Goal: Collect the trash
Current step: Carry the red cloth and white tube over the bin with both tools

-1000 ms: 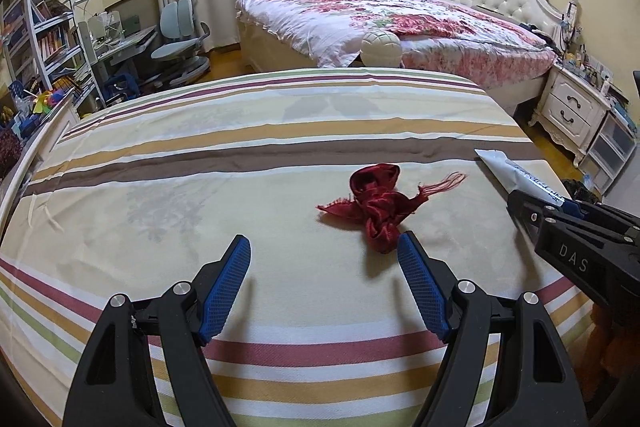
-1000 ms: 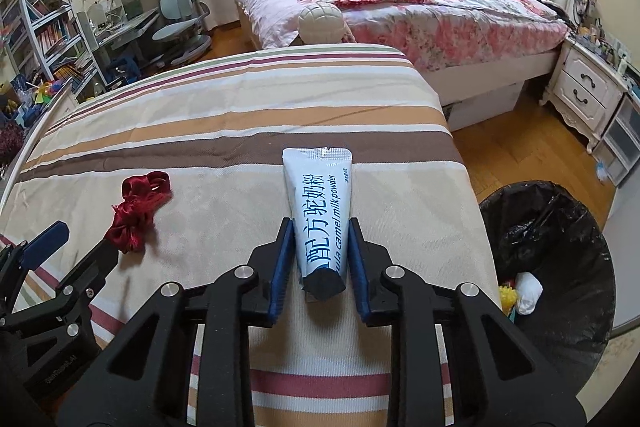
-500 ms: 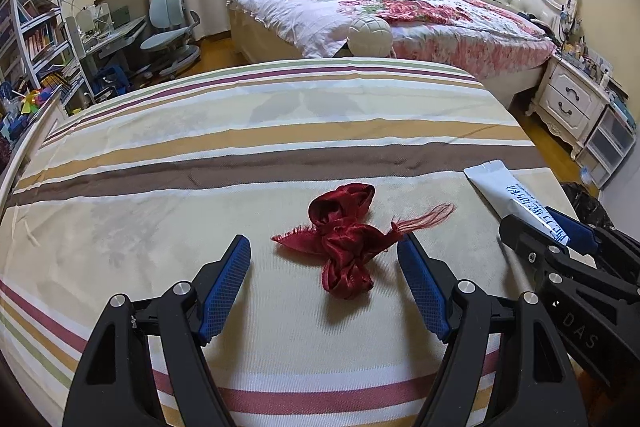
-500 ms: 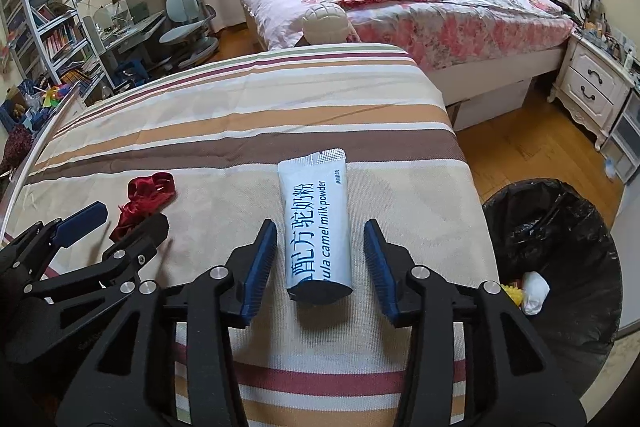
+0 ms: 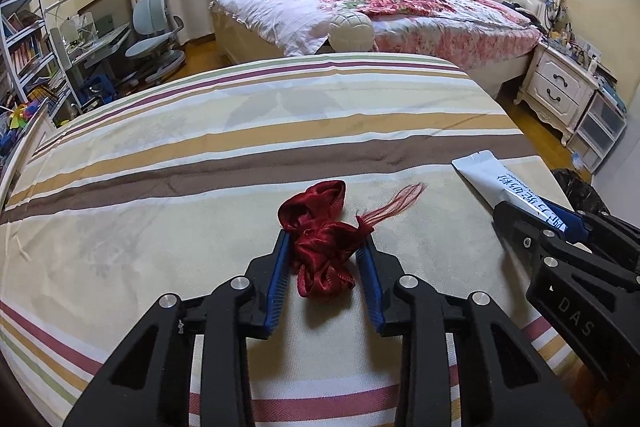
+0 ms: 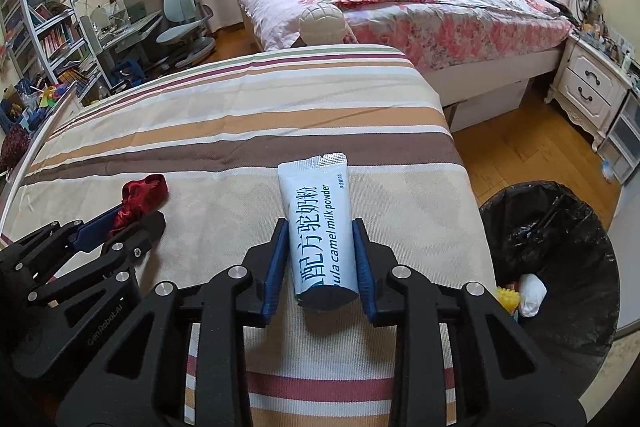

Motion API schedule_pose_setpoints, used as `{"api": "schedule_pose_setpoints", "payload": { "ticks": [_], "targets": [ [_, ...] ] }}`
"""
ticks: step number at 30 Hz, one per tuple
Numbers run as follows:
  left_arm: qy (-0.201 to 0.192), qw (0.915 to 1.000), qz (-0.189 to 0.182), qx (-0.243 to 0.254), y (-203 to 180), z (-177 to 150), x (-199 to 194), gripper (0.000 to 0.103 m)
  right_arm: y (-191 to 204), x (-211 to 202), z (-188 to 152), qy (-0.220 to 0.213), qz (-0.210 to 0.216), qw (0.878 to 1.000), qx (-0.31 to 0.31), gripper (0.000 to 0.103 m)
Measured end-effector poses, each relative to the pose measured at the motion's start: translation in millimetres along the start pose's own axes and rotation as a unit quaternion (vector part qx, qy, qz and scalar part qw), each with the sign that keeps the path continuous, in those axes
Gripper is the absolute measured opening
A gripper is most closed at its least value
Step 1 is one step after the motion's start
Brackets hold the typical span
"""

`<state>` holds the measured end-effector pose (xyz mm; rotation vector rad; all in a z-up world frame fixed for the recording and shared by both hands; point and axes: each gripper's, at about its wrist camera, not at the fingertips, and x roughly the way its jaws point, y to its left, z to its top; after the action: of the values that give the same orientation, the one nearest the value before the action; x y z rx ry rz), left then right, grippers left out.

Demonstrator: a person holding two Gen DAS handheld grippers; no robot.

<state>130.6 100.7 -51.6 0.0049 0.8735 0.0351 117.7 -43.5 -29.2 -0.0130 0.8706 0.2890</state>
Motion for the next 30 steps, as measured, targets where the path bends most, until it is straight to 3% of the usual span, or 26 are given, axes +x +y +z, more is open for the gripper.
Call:
{"api": "schedule_pose_setpoints", "payload": {
  "ticks": [6, 30],
  "targets": [
    [-0.005, 0.9999, -0.010, -0.007, 2, -2, -4, 0.027, -1, -6, -7, -0.002, -0.002, 1.000, 0.003, 0.027],
    [-0.024, 0.9991, -0.035, 0.010, -24, -38, -42, 0.027, -10, -46, -49, -0.010, -0.003, 1.000, 0.019, 0.025]
  ]
}}
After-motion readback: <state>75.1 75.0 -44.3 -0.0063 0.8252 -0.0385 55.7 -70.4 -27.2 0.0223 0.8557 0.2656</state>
